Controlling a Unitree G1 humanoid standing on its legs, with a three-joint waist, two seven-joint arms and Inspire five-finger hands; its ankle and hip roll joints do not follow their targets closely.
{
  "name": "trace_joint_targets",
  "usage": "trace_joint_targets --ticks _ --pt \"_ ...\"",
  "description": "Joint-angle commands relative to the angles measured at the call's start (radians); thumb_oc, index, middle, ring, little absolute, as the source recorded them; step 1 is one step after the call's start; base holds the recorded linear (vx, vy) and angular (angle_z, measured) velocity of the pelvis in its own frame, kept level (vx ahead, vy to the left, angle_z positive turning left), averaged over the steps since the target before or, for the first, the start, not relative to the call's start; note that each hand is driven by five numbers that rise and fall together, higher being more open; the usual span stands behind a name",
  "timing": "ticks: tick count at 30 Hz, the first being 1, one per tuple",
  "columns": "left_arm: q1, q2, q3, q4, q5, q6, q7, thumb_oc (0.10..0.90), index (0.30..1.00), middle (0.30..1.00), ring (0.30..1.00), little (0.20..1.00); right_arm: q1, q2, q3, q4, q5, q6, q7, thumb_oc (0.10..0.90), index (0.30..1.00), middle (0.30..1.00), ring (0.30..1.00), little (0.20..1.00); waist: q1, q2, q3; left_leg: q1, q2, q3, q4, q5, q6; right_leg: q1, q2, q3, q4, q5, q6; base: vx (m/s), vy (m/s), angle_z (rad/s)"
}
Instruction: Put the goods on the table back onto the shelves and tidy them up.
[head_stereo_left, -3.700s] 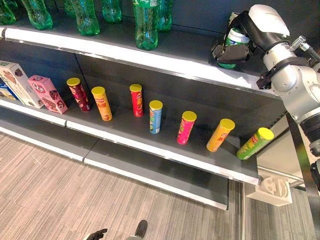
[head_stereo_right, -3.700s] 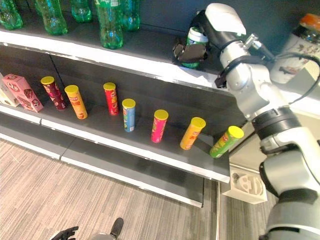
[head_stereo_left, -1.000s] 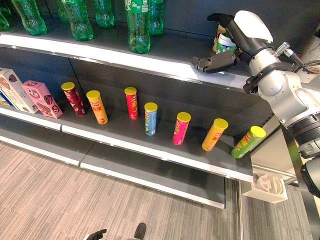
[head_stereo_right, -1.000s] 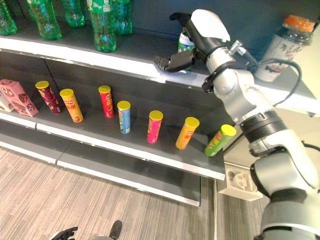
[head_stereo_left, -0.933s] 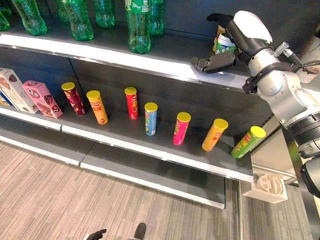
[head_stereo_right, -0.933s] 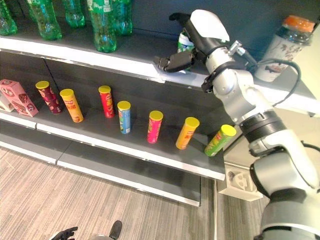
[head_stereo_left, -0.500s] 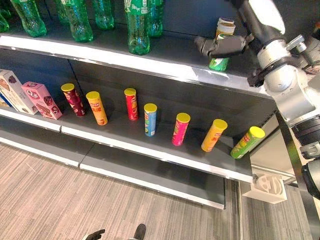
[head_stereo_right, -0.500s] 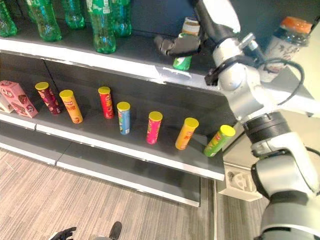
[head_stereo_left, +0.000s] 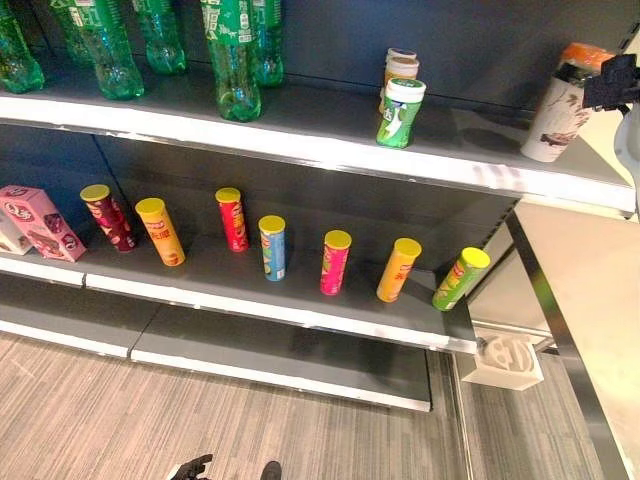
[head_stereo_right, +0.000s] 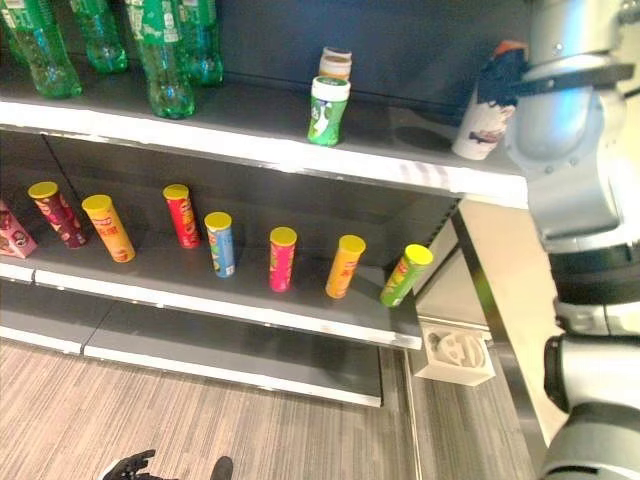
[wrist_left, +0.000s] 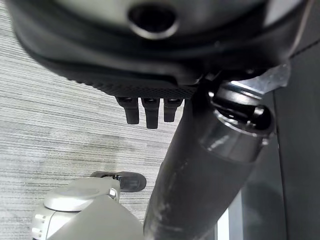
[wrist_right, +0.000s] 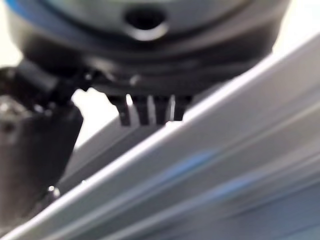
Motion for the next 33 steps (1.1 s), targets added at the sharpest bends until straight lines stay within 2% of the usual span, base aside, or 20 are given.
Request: trace_joint_targets --ticks 1,3,4,6,7,8,9,13,17,18,19,20,22,23,24,26,29,30,31,33 --pt "-0.042 0.041 0.005 0.032 0.024 -0.015 0.020 0.800 0.900 0.900 0.900 0.900 -0.032 0.011 -0.064 -0.033 0.186 -0.094 -0.003 0.800 0.900 0.900 0.900 0.900 0.028 -0.005 -0.052 0.107 0.032 0.110 0.029 -0.239 -0.022 -0.091 -0.036 -0.022 0.013 0.022 0.057 -0.01 0.004 -0.12" --pt "-0.041 0.031 0.005 0.033 0.031 -0.018 0.004 0.800 0.900 0.900 0.900 0.900 0.059 0.076 -0.136 -0.118 0.367 -0.176 0.065 0.800 0.900 0.900 0.900 0.900 0.013 0.001 -0.049 0.114 0.033 0.124 0.026 -0.240 -0.021 -0.094 -0.035 -0.009 0.013 0.022 0.056 -0.01 0.005 -0.12" --pt "-0.040 0.034 0.005 0.033 0.031 -0.018 0.004 0.800 0.900 0.900 0.900 0.900 0.066 0.077 -0.142 -0.121 0.370 -0.176 0.068 0.800 0.900 0.900 0.900 0.900 0.014 -0.001 -0.049 0.115 0.033 0.125 0.025 -0.240 -0.021 -0.094 -0.035 -0.009 0.013 0.022 0.056 0.00 0.000 -0.21" --pt "-0.037 0.026 0.007 0.027 0.036 -0.022 -0.007 0.800 0.900 0.900 0.900 0.900 0.160 0.154 -0.178 -0.198 0.539 -0.225 0.153 0.800 0.900 0.900 0.900 0.900 0.005 0.004 -0.045 0.121 0.035 0.137 0.024 -0.240 -0.020 -0.099 -0.036 0.004 0.014 0.024 0.056 -0.01 0.006 -0.17" --pt "-0.035 0.015 0.013 0.021 0.040 -0.023 -0.013 0.800 0.900 0.900 0.900 0.900 0.252 0.224 -0.194 -0.255 0.672 -0.254 0.218 0.800 0.900 0.900 0.900 0.900 -0.005 0.010 -0.040 0.125 0.037 0.149 0.020 -0.240 -0.021 -0.102 -0.036 0.011 0.014 0.024 0.056 -0.01 0.009 -0.07" --pt "-0.034 0.017 0.012 0.021 0.040 -0.023 -0.013 0.800 0.900 0.900 0.900 0.900 0.258 0.225 -0.199 -0.258 0.675 -0.253 0.221 0.800 0.900 0.900 0.900 0.900 -0.003 0.008 -0.041 0.126 0.038 0.149 0.020 -0.240 -0.021 -0.102 -0.036 0.012 0.013 0.024 0.056 -0.01 -0.004 -0.10" --pt "-0.036 0.010 0.019 0.011 0.048 -0.025 -0.019 0.800 0.900 0.900 0.900 0.900 0.373 0.295 -0.200 -0.327 0.802 -0.246 0.321 0.800 0.900 0.900 0.900 0.900 -0.015 0.013 -0.035 0.129 0.039 0.160 0.019 -0.239 -0.021 -0.107 -0.035 0.021 0.015 0.025 0.056 -0.01 -0.015 -0.20" --pt "-0.031 0.010 0.054 -0.002 0.070 -0.027 -0.040 0.800 0.900 0.900 0.900 0.900 0.601 0.315 -0.219 -0.389 1.001 -0.194 0.488 0.800 0.900 0.900 0.900 0.900 -0.037 0.019 -0.026 0.129 0.044 0.177 0.017 -0.236 -0.025 -0.119 -0.035 0.034 0.018 0.026 0.056 -0.02 -0.021 -0.12" --pt "-0.020 -0.004 0.073 -0.020 0.088 -0.039 -0.058 0.800 0.900 0.900 0.900 0.900 0.828 0.360 -0.232 -0.367 1.101 -0.133 0.599 0.800 0.900 0.900 0.900 0.900 -0.054 0.027 -0.019 0.128 0.047 0.191 0.018 -0.233 -0.027 -0.127 -0.037 0.042 0.022 0.026 0.056 0.00 -0.018 -0.22" --pt "-0.019 -0.003 0.072 -0.020 0.088 -0.039 -0.058 0.800 0.900 0.900 0.900 0.900 0.830 0.360 -0.234 -0.368 1.102 -0.133 0.600 0.800 0.900 0.900 0.900 0.900 -0.054 0.027 -0.020 0.128 0.047 0.191 0.018 -0.234 -0.027 -0.127 -0.036 0.043 0.022 0.026 0.056 0.00 -0.029 -0.09" --pt "-0.012 -0.009 0.078 -0.027 0.103 -0.045 -0.073 0.800 0.900 0.900 0.900 0.900 0.937 0.380 -0.227 -0.350 1.105 -0.086 0.656 0.800 0.900 0.900 0.900 0.900 -0.063 0.032 -0.017 0.127 0.049 0.195 0.018 -0.232 -0.029 -0.131 -0.036 0.042 0.024 0.025 0.055 0.00 -0.023 -0.07" --pt "-0.011 -0.008 0.077 -0.027 0.103 -0.046 -0.073 0.800 0.900 0.900 0.900 0.900 0.938 0.380 -0.228 -0.351 1.105 -0.085 0.657 0.800 0.900 0.900 0.900 0.900 -0.062 0.032 -0.018 0.127 0.049 0.195 0.018 -0.232 -0.030 -0.131 -0.035 0.042 0.024 0.025 0.055 0.00 -0.032 -0.10" --pt "0.000 -0.014 0.080 -0.040 0.107 -0.052 -0.091 0.800 0.900 0.900 0.900 0.900 1.036 0.397 -0.215 -0.317 1.140 -0.033 0.730 0.800 0.900 0.900 0.900 0.900 -0.070 0.036 -0.016 0.126 0.051 0.199 0.020 -0.231 -0.031 -0.134 -0.035 0.044 0.025 0.024 0.055 0.00 -0.019 -0.10" --pt "0.003 -0.013 0.087 -0.045 0.116 -0.057 -0.110 0.800 0.900 0.900 0.900 0.900 1.121 0.387 -0.197 -0.220 1.101 0.018 0.771 0.800 0.900 0.900 0.900 0.900 -0.076 0.040 -0.016 0.123 0.054 0.202 0.019 -0.227 -0.034 -0.135 -0.036 0.043 0.025 0.024 0.055 0.00 -0.015 -0.07" --pt "0.003 -0.013 0.087 -0.045 0.116 -0.057 -0.110 0.800 0.900 0.900 0.900 0.900 1.121 0.387 -0.197 -0.220 1.101 0.018 0.771 0.800 0.900 0.900 0.900 0.900 -0.076 0.040 -0.016 0.123 0.054 0.202 0.019 -0.227 -0.034 -0.135 -0.036 0.043 0.025 0.024 0.055 0.00 -0.012 -0.05" --pt "0.000 -0.016 0.079 -0.051 0.117 -0.059 -0.126 0.800 0.900 0.900 0.900 0.900 1.173 0.367 -0.156 -0.030 0.990 0.067 0.799 0.800 0.900 0.900 0.900 0.900 -0.084 0.042 -0.010 0.120 0.056 0.205 0.021 -0.224 -0.038 -0.139 -0.035 0.046 0.026 0.025 0.055 -0.02 -0.007 -0.02" --pt "-0.016 -0.020 0.047 -0.065 0.111 -0.060 -0.142 0.800 0.900 0.900 0.900 0.900 1.135 0.326 -0.048 0.272 0.663 0.054 0.746 0.800 0.900 0.900 0.900 0.900 -0.082 0.044 -0.001 0.125 0.061 0.213 0.020 -0.221 -0.043 -0.135 -0.031 0.051 0.022 0.028 0.054 -0.02 -0.009 -0.01" --pt "-0.017 -0.020 0.048 -0.065 0.111 -0.059 -0.142 0.800 0.900 0.900 0.900 0.900 1.134 0.326 -0.047 0.273 0.663 0.054 0.746 0.800 0.900 0.900 0.900 0.900 -0.084 0.043 -0.003 0.122 0.059 0.212 0.020 -0.220 -0.043 -0.138 -0.032 0.050 0.022 0.029 0.054 -0.02 -0.033 -0.02" --pt "-0.030 -0.015 0.017 -0.079 0.108 -0.057 -0.140 0.800 0.900 0.900 0.900 0.900 1.109 0.330 0.031 0.407 0.459 0.052 0.698 0.800 0.900 0.900 0.900 0.900 -0.080 0.044 0.000 0.118 0.061 0.209 0.023 -0.219 -0.043 -0.138 -0.030 0.048 0.021 0.027 0.052 0.00 0.000 0.00" --pt "-0.036 -0.012 0.010 -0.078 0.103 -0.056 -0.137 0.800 0.900 0.900 0.900 0.900 1.080 0.346 0.058 0.483 0.421 0.053 0.674 0.800 0.900 0.900 0.900 0.900 -0.079 0.043 0.002 0.116 0.062 0.206 0.026 -0.218 -0.042 -0.137 -0.030 0.048 0.020 0.027 0.052 -0.01 -0.015 0.00"
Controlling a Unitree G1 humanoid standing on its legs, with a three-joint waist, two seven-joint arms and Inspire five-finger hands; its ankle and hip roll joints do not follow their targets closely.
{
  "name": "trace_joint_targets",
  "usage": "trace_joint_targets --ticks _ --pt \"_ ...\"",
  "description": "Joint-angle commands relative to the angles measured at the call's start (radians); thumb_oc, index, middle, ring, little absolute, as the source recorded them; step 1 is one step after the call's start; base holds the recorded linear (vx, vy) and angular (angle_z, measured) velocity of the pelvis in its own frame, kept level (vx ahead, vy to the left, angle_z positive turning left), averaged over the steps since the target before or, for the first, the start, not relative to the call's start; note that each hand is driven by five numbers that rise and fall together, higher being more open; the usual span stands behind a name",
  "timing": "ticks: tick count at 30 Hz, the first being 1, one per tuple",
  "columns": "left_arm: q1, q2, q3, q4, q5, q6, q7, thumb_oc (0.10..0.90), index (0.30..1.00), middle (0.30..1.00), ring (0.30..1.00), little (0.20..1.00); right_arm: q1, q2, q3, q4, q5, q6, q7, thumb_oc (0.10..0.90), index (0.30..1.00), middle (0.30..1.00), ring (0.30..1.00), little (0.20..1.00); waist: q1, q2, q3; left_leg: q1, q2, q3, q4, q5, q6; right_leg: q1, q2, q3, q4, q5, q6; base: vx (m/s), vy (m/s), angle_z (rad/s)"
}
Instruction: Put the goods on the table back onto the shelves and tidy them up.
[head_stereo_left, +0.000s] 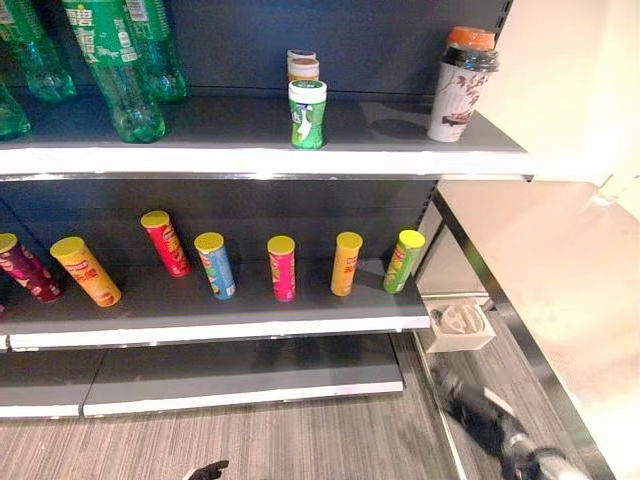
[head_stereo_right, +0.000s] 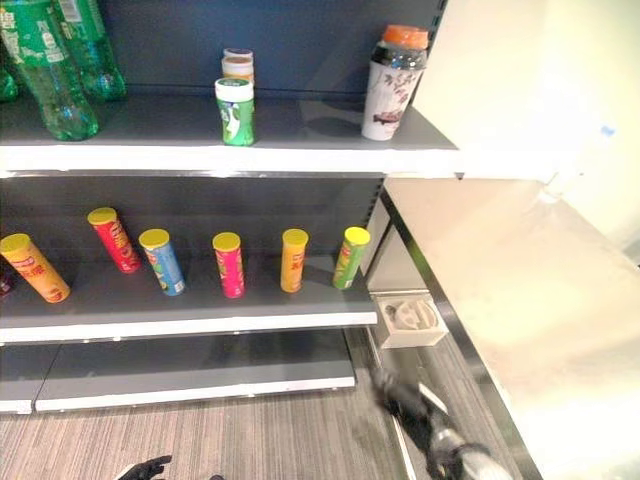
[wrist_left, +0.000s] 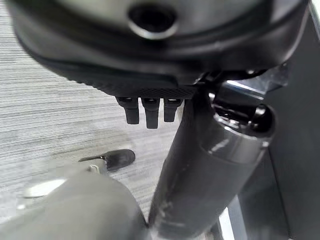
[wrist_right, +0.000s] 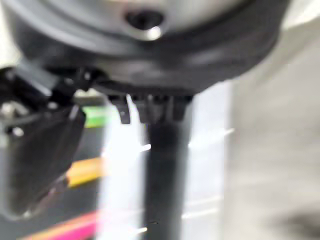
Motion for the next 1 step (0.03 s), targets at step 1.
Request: trace_joint_targets --ticks 1 --pt "-0.068 0.026 -0.009 -0.013 0.017 -0.042 0.001 0.800 0.900 0.900 0.900 0.900 -0.136 0.023 0.014 -0.020 -0.219 -0.098 -0.074 0.800 0.900 0.900 0.900 0.900 0.026 -0.005 0.010 0.106 0.033 0.094 0.029 -0.195 -0.035 -0.081 -0.025 -0.061 0.020 0.011 0.047 0.00 0.000 0.00"
